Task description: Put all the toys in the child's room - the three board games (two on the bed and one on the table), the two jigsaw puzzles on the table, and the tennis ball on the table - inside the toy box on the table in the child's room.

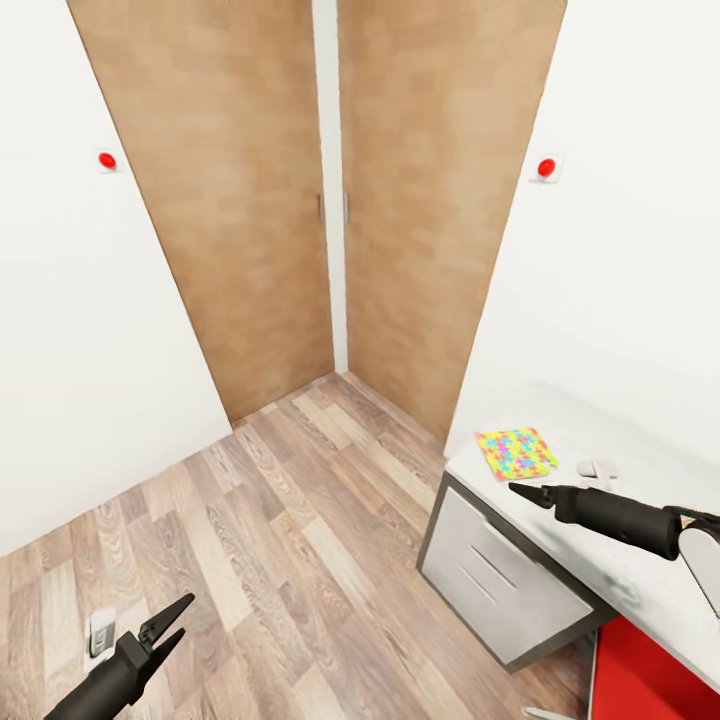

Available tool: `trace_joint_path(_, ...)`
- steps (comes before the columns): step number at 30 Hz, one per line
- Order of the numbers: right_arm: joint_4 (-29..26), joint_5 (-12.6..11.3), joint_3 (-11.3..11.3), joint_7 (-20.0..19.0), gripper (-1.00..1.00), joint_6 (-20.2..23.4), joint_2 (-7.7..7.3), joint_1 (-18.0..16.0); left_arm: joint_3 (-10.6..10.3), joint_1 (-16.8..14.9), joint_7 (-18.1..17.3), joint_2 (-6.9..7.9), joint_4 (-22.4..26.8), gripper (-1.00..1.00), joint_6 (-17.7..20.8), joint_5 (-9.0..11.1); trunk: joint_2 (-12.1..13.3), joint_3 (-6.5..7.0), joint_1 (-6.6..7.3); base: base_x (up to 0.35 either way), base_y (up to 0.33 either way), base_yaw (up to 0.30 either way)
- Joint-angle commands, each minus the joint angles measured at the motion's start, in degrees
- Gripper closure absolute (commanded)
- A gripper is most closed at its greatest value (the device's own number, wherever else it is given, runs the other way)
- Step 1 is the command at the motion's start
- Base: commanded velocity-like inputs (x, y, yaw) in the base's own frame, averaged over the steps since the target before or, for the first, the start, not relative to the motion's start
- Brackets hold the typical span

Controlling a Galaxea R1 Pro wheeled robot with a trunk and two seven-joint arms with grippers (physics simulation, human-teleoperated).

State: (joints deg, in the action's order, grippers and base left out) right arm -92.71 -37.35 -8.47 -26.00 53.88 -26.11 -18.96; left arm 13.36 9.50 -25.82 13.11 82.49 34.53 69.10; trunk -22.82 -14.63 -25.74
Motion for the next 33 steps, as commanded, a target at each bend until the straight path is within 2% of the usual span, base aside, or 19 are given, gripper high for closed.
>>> trace_joint_path(1,-0.01,0.26,-0.05,-0.38,-1.00,0.27,0.00,-0.04,0.06,-0.01,0.04,0.01,0.01,-1.00,0.41,0.39,-0.10,-0.02,-0.04,0.116,0.000,0.226)
trace_joint_path(9,0.00,0.26,0.01,-0.38,-1.00,0.27,0.00,-0.03,0.08,-0.01,-0.22,0.00,-0.09,-1.00,0.30,0.38,-0.10,0.48,-0.04,0.234,0.000,0.231)
trace_joint_path(24,-0.02,0.26,0.03,-0.36,-1.00,0.32,0.01,-0.01,0.17,0.03,-0.32,0.00,-0.20,-1.00,0.27,0.40,-0.10,1.39,-0.04,0.324,0.001,0.237)
trace_joint_path(33,-0.01,0.26,0.03,-0.36,-1.00,0.27,0.01,-0.02,0.16,0.03,-0.30,-0.01,-0.23,-1.00,0.24,0.38,-0.10,1.89,-0.04,0.318,0.085,0.248)
